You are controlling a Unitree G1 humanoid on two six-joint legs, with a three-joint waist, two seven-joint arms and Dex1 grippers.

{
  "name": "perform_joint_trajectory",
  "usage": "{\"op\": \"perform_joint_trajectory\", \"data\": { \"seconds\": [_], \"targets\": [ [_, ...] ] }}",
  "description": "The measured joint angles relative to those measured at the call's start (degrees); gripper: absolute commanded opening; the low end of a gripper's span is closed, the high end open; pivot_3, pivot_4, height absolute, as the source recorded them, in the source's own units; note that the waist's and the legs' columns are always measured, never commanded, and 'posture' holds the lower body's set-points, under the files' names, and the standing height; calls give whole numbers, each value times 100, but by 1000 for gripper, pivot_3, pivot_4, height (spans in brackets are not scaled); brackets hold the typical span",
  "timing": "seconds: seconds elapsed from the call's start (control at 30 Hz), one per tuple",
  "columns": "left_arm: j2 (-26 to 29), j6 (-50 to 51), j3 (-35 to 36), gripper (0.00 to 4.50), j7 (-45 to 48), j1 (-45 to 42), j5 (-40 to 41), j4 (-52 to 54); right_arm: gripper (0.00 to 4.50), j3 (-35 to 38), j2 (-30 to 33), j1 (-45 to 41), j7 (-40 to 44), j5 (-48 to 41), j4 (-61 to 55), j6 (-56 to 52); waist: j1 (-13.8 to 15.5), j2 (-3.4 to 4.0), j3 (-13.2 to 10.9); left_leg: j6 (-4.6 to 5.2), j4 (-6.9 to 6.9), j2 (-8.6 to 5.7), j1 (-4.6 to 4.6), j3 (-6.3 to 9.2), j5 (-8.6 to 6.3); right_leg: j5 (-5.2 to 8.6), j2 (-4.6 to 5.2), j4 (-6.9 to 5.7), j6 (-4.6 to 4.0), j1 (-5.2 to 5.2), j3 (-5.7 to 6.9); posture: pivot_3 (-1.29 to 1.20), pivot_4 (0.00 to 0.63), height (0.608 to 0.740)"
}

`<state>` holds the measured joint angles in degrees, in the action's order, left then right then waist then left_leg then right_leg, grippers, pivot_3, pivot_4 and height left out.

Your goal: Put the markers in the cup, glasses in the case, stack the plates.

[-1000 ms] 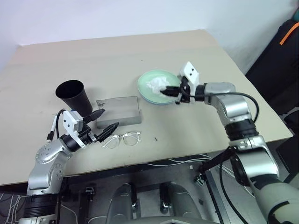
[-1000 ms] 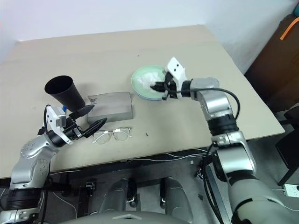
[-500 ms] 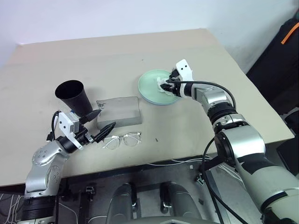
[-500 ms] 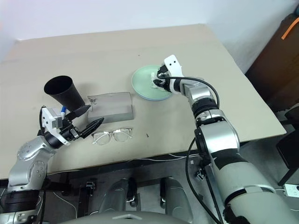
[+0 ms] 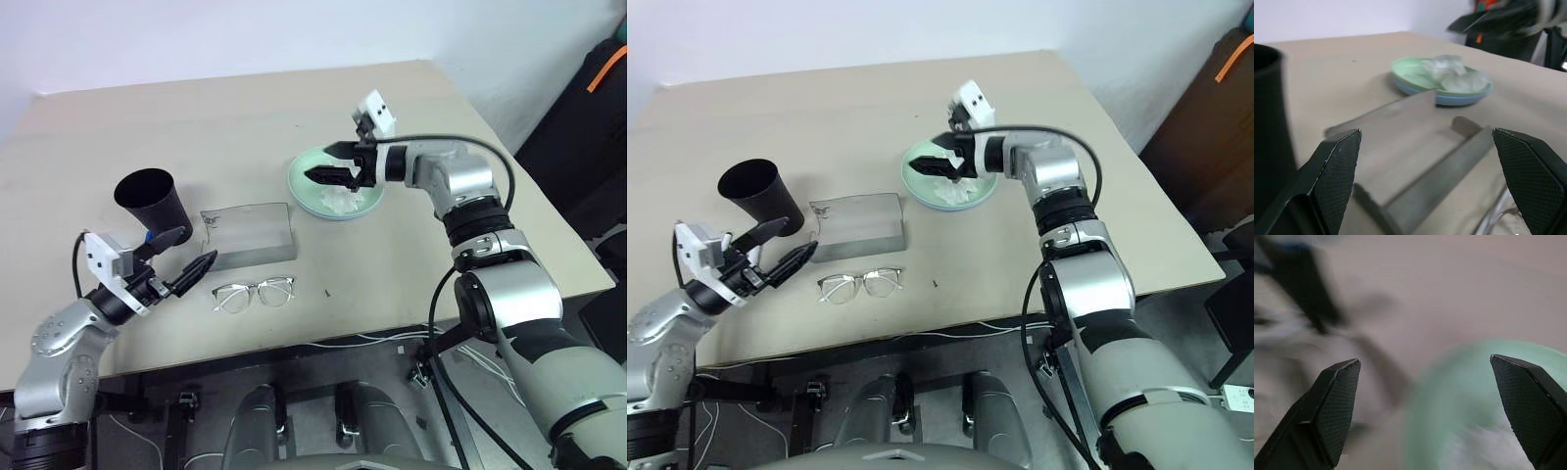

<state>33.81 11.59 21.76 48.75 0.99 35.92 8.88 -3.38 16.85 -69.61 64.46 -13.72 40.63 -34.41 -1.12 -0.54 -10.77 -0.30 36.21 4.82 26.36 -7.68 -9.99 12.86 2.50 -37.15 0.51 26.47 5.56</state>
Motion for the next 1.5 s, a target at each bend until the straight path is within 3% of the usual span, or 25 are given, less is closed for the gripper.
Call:
{"op": "perform_joint_trajectory", "data": {
  "seconds": [0.13,0.4,0.73,1.0,1.1,1.37,1.4,1.5],
  "targets": [
    [258,196,224,4500,119,103,114,-16,4459,-695,26,350,904,-479,-1359,-1245,5,-2,1,-10,0,0,1,-1,-7,9,4,4,-16,0,0,0,150,740],
    [481,369,498,4500,525,566,292,-94,4459,-1791,-200,443,1538,-673,-1826,-1995,0,-3,2,-15,-9,0,7,-2,-10,9,11,7,-31,21,0,0,150,740],
    [1195,928,1130,4500,1430,1736,623,127,4459,-2297,-985,138,1519,-329,-640,-1750,-16,-7,4,-16,-27,-1,30,-9,-11,7,17,24,-37,70,-6,0,150,740],
    [1415,746,1128,4500,1873,1704,315,75,4459,-2372,-1507,-249,1557,89,423,-1403,-10,-16,10,-17,-96,-1,32,-23,-11,-9,19,82,-56,76,-1,0,150,740],
    [1388,672,1085,4500,1865,1602,252,81,3903,-2490,-1608,-285,1643,291,655,-1331,-20,-17,10,-16,-98,-2,38,-32,-9,-10,17,83,-54,68,-4,0,150,740],
    [1210,503,814,4500,1848,1514,29,86,3903,-2775,-1691,-288,1775,863,975,-923,-143,-20,12,-15,-86,-2,46,-41,-8,-21,13,78,-33,65,-6,0,150,740],
    [1209,477,811,4500,1847,1478,0,85,3532,-2804,-1693,-288,1821,917,983,-876,-143,-20,12,-15,-85,-2,44,-41,-8,-21,13,75,-33,65,-6,0,150,740],
    [1201,421,776,4500,1830,1430,-48,77,3115,-2812,-1699,-288,1879,1026,995,-811,-146,-20,12,-16,-85,-2,35,-41,-8,-20,12,69,-35,61,-6,0,150,740]
  ]
}}
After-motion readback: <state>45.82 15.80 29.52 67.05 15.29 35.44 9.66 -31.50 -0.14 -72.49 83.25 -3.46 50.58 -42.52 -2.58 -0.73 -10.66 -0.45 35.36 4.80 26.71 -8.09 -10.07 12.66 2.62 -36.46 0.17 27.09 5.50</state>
